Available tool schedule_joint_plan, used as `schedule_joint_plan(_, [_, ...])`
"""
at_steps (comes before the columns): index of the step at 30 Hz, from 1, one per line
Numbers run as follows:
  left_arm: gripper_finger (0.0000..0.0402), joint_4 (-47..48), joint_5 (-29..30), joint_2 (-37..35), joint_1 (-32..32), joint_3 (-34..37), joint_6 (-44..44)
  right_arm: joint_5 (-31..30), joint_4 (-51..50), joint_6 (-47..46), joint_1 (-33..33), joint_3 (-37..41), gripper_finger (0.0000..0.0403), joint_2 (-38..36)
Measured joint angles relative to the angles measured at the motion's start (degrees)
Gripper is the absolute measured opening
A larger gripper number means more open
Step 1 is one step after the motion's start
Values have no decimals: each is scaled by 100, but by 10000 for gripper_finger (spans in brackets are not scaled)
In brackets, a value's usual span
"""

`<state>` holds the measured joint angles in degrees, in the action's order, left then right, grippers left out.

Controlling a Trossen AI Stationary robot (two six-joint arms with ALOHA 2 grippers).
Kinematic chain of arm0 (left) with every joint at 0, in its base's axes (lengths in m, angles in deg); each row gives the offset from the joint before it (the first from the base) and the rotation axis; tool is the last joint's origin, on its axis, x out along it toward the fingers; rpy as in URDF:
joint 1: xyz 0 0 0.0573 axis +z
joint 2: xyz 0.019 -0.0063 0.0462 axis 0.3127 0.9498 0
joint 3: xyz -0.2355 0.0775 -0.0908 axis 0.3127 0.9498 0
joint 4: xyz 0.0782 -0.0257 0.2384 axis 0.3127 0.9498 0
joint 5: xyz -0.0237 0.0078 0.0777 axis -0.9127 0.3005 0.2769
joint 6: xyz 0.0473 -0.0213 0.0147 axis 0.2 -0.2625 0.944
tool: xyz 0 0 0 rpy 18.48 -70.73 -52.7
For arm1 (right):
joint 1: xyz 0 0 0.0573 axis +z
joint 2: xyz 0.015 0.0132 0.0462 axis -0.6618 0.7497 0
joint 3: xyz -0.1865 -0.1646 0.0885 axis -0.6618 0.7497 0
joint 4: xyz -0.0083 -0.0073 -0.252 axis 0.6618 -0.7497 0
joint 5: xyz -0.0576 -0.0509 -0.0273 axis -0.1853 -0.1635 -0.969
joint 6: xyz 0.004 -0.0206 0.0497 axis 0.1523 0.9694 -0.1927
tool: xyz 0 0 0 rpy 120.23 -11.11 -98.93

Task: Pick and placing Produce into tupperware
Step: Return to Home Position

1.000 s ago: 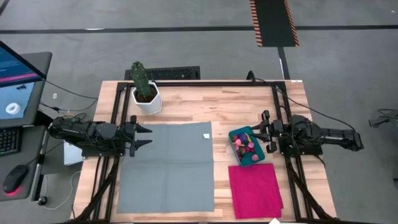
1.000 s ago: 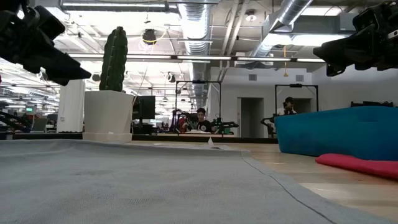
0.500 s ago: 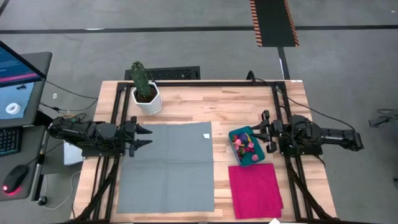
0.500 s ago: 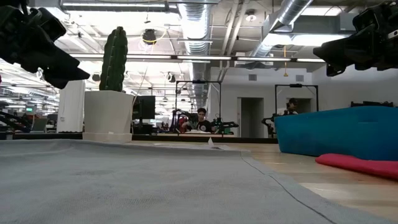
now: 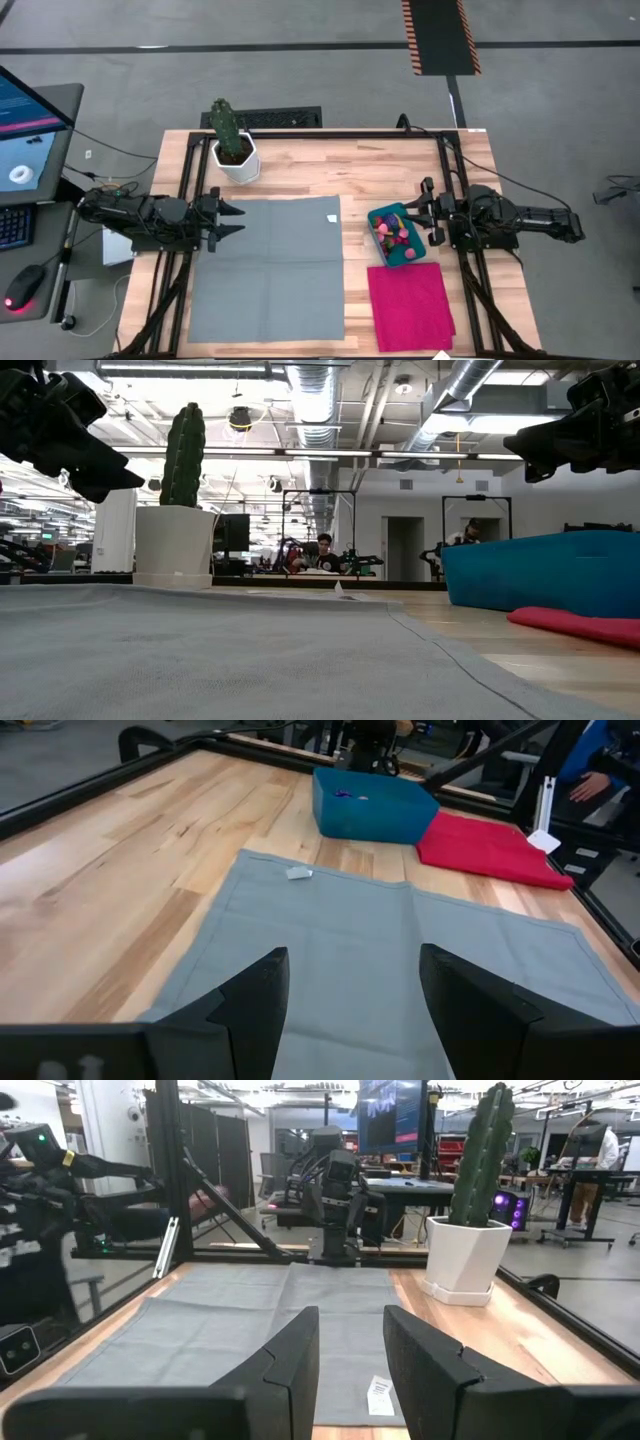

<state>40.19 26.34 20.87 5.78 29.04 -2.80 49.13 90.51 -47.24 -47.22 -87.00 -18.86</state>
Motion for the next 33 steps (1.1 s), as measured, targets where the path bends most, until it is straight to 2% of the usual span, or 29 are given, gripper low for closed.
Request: schedule_joint_plan(33, [215,2,4,0,0,0,-24,1,2,-1,0,2,137,0])
